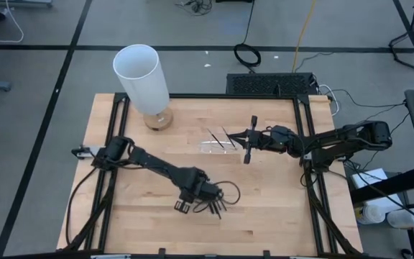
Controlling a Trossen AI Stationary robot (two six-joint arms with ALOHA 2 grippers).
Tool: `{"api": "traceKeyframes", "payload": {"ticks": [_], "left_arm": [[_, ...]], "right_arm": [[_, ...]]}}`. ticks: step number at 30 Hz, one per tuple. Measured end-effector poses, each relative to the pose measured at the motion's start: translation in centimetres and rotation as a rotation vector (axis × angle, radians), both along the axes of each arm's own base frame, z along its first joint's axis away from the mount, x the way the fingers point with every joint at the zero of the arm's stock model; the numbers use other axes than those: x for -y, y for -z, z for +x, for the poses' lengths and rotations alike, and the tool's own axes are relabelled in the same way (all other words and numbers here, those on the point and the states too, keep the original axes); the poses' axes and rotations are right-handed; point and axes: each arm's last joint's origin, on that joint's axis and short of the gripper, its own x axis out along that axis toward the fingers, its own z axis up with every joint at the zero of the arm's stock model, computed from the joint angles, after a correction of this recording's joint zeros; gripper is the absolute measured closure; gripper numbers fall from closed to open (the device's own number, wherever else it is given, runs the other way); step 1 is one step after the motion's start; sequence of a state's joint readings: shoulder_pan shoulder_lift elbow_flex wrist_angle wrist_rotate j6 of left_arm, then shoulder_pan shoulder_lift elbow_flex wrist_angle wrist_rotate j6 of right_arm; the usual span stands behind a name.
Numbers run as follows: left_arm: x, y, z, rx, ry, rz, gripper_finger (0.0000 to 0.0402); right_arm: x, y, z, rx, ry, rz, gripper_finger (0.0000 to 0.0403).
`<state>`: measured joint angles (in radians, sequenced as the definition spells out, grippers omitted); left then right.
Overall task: Put items in baskets/containers
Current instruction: Put the black eyeshadow brush into the transparent organizer
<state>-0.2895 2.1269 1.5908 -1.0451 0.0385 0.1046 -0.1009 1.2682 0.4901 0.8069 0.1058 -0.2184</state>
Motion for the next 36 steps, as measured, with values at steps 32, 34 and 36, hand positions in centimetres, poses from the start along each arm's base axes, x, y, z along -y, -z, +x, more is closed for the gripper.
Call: {"api": "traceKeyframes", "payload": {"ticks": [32, 34, 36], "left_arm": [[-2.3, 2.9, -0.2, 0.133, -0.066, -0.147, 0.0396], [-2.2, 1.7, -0.3, 0.169, -0.071, -0.143, 0.0396], [-2.2, 1.0, -0.4, 0.192, -0.084, -0.134, 0.0397]], "right_arm": [[0.0, 0.6, -0.1, -0.057, 0.004, 0.036, 0.0403], [0.0, 0.6, -0.1, -0.060, 0.004, 0.037, 0.0403], [0.0, 0.7, -0.1, -0.063, 0.004, 0.037, 0.0403]]}}
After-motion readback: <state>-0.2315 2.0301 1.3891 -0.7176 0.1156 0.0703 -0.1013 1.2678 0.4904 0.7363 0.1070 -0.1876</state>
